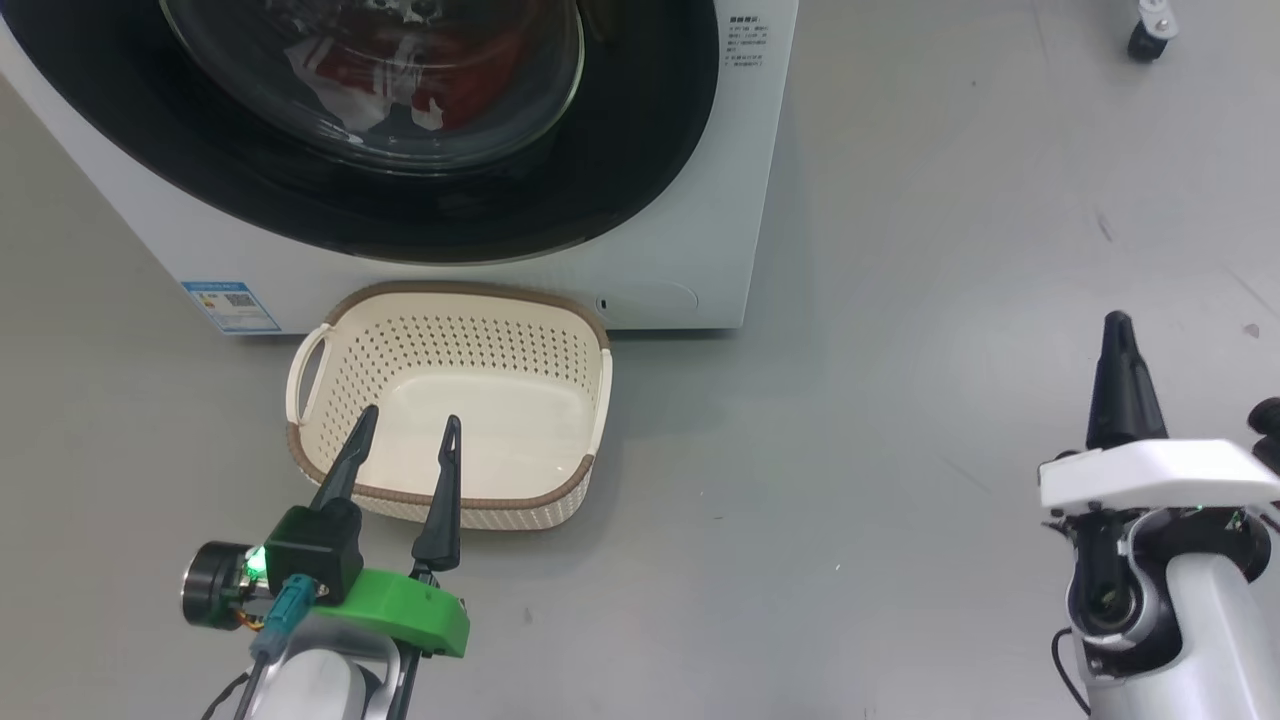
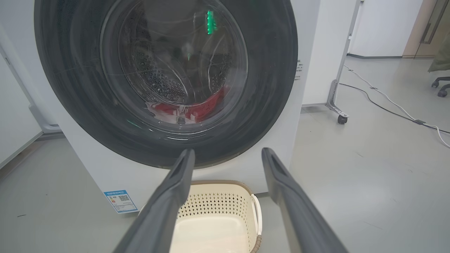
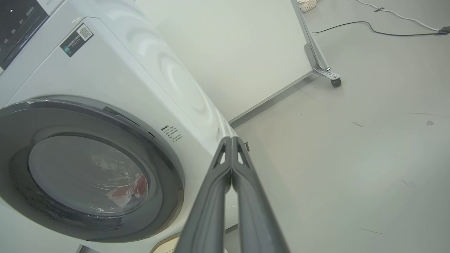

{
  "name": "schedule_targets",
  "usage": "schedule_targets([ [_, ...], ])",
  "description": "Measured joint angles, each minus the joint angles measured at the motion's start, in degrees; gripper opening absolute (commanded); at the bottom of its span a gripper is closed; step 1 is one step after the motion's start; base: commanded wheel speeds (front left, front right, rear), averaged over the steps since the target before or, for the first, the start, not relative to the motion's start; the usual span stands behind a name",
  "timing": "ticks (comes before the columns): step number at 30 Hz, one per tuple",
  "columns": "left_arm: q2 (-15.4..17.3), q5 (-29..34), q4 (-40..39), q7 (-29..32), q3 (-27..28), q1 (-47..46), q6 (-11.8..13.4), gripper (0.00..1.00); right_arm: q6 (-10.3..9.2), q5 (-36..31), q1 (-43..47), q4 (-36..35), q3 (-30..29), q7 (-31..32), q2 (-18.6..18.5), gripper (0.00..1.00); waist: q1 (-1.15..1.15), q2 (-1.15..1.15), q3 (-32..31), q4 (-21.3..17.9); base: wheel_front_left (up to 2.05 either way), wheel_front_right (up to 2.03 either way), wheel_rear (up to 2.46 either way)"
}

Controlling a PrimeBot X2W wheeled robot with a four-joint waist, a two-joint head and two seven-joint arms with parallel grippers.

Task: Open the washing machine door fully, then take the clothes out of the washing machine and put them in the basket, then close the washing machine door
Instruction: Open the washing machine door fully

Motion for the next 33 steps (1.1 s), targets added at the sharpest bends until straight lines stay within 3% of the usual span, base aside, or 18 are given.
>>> schedule_targets([
  [8,-0.03,0.0,-0.92,0.0,-0.14,-2.54,-0.87,1.0,0.03,11.69,-9.04,0.05,-4.16,4.32,-0.05,0.0,0.0,0.0,4.44,1.71,0.0,0.0,0.0],
  [15,-0.07,0.0,-1.82,0.0,-0.27,-4.16,-1.42,1.0,-0.09,17.28,-17.71,0.23,-4.9,9.59,-0.22,0.0,0.0,0.0,8.09,3.5,0.0,0.0,0.0],
  [33,-0.29,-1.09,-3.38,0.0,-0.71,-9.51,-3.09,1.0,-1.59,14.81,-37.15,5.14,-2.98,18.81,-5.38,0.0,0.0,0.0,18.05,7.25,0.0,0.0,0.0],
])
